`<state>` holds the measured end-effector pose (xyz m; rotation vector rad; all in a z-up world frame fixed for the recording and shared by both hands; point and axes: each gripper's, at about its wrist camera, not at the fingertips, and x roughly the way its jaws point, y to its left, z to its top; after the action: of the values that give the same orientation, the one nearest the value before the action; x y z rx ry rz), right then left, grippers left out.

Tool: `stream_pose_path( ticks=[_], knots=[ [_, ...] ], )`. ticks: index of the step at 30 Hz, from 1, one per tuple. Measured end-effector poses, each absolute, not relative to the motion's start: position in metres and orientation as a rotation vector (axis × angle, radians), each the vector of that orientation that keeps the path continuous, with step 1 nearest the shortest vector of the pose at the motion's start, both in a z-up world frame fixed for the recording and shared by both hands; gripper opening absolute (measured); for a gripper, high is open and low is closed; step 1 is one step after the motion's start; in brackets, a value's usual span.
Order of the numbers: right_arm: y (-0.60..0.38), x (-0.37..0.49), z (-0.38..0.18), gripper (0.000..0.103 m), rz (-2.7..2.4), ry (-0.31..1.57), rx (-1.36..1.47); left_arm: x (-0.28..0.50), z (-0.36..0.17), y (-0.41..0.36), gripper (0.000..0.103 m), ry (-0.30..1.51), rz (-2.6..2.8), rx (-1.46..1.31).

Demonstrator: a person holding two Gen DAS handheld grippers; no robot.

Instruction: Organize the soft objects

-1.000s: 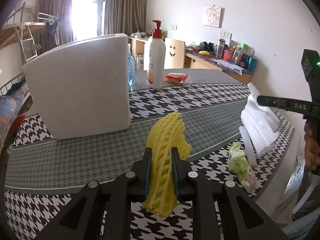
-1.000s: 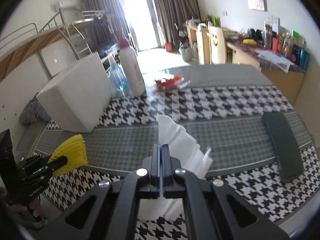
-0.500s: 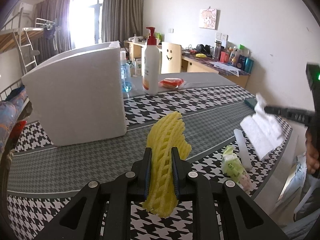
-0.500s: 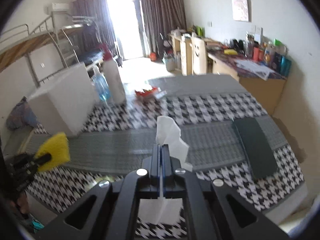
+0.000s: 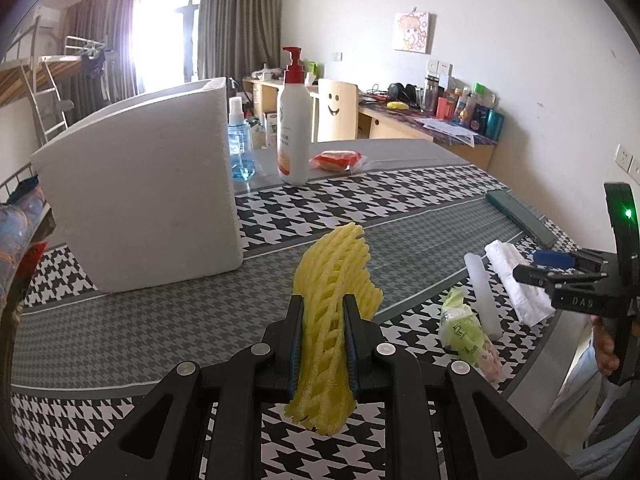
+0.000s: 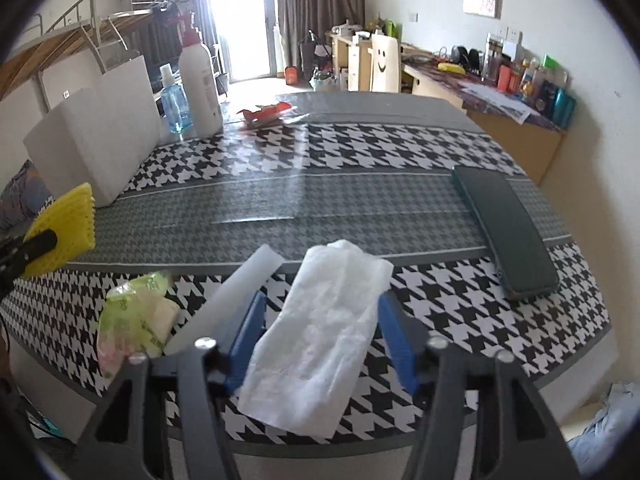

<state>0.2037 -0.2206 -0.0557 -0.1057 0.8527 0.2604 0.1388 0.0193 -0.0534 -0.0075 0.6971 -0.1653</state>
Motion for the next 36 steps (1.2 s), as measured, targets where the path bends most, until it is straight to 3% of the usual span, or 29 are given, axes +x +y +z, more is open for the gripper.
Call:
stream_pose_path(
  ticks=[8,10,12,15,36],
  knots=[
    [-0.210,0.205,-0.074,0.063,0.231,0.911,-0.163,0.138,-0.052,0.018,0.019,0.692,-0.169,-0.007],
    [-0.209,0.205,-0.077,0.053,0.242,0.932,-0.161,0.138,-0.053,0.020,0.019,0.692,-0.168,-0.010],
    [-0.210,0.205,-0.076,0.030,0.234,0.931,-0.154,0.137,-0.052,0.020,0.019,0.691,-0.168,-0.011],
    [-0.214,0.207,-0.074,0.012,0.228,0.942,-0.132,0.136,-0.050,0.021,0.019,0.683,-0.166,-0.009],
    [-0.192,0.206,-0.007,0.009,0.367,0.718,-0.015,0.136,-0.015,0.035,0.019,0.598,-0.135,-0.026]
  ],
)
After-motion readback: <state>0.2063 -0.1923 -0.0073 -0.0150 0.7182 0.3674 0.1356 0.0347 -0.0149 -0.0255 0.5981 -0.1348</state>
